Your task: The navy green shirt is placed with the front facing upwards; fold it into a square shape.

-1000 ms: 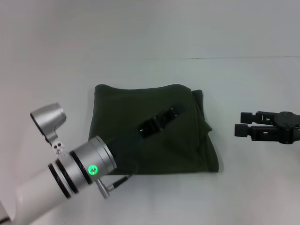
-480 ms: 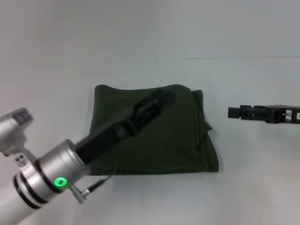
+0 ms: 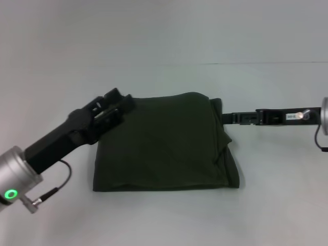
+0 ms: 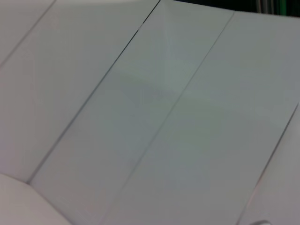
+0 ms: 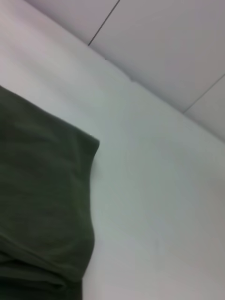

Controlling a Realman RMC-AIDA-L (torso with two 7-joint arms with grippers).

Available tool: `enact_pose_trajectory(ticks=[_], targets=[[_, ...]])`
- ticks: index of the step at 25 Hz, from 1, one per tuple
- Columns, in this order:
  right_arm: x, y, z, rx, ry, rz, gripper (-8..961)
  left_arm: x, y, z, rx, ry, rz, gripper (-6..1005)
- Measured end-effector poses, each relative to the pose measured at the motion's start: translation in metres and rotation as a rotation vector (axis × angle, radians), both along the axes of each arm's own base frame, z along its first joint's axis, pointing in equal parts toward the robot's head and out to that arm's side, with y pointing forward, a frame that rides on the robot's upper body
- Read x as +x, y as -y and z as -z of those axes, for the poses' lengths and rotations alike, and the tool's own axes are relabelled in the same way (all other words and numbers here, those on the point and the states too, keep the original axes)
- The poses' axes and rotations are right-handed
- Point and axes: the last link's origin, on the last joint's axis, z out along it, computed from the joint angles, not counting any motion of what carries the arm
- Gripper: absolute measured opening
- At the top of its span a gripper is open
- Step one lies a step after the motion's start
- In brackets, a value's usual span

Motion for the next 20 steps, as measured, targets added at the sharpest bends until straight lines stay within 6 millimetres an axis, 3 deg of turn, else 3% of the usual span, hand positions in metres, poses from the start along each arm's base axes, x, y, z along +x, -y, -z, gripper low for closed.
enact_pose_trajectory(ticks=[9,20], targets=[[0.002,-0.001,0.013,-0.031,0.034,0.051,787,-0.020,0.002,-0.026,0.092,-0.092,-0.029,765],[0.012,0.005,0.019,-0.057,0.062,0.087,778,-0.024,-0.004,-0.024,0.100,-0.120,-0.065,765]])
